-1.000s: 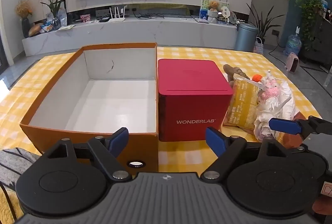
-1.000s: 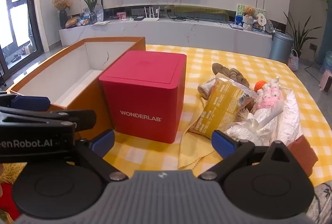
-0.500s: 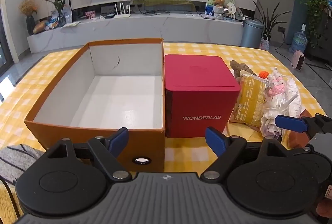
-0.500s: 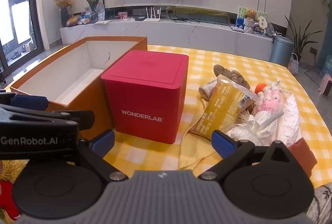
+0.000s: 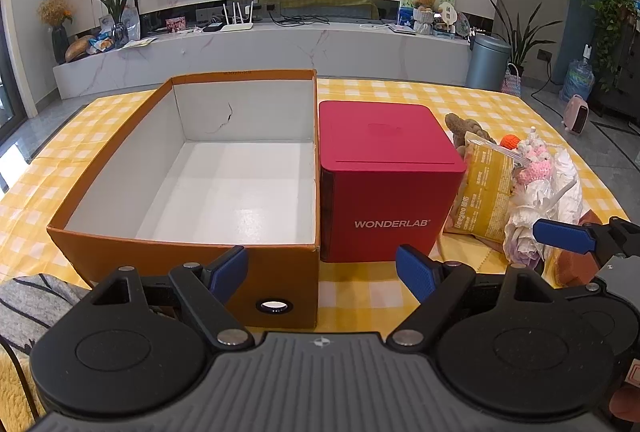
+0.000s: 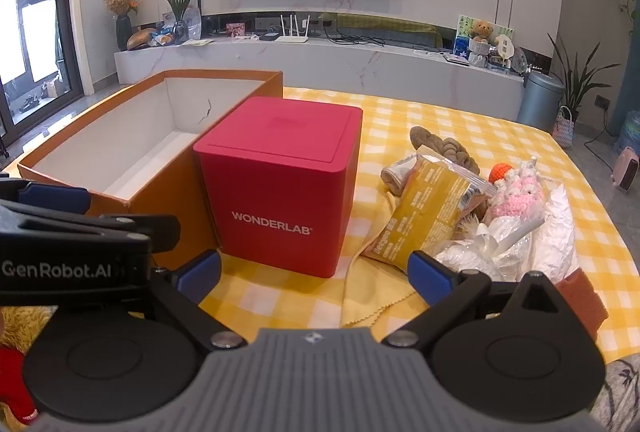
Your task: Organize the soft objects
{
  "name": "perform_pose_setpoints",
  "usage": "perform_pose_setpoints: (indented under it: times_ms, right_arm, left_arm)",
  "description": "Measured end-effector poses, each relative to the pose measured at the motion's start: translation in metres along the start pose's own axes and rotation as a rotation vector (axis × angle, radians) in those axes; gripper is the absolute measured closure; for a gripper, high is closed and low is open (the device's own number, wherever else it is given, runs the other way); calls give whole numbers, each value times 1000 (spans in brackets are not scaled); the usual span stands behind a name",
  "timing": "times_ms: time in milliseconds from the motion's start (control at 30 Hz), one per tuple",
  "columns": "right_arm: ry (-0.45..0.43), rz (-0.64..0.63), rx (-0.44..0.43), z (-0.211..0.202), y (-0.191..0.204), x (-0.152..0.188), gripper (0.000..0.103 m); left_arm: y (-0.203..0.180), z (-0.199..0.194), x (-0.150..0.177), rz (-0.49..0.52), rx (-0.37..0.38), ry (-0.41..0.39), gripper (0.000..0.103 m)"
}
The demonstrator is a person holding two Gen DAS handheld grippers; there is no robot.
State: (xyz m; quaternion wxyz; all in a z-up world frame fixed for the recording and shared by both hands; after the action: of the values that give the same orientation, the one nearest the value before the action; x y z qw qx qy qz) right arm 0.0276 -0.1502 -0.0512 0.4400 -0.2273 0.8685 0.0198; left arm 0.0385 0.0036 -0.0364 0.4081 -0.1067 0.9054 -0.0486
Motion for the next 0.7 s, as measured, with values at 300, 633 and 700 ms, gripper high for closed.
perform_pose_setpoints:
  times_ms: [300, 633, 700]
  right_arm:
    - [6, -3, -2, 1, 1, 0, 5]
    - [12, -8, -3, 2, 1, 1, 5]
    - [14, -9, -3, 3, 1, 2, 5]
  left_arm:
    - [1, 1, 2, 4, -5, 2, 5]
    - [2, 0, 2, 7, -9, 6, 5]
    - [2, 0, 3, 7, -10, 6, 5]
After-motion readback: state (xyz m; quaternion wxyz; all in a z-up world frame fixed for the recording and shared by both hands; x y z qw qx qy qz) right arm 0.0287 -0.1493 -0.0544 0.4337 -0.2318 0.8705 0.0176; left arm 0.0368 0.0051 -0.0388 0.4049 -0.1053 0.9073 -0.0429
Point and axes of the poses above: each gripper's, at about its wrist camera, not at the fingertips, and z roughly the way its jaws point, y to its left, x to its underside, the point moved 5 cm from there along z, roughly the way its jaws point, and after that the axes turned 13 degrees about -z, right-handed, at the moved point
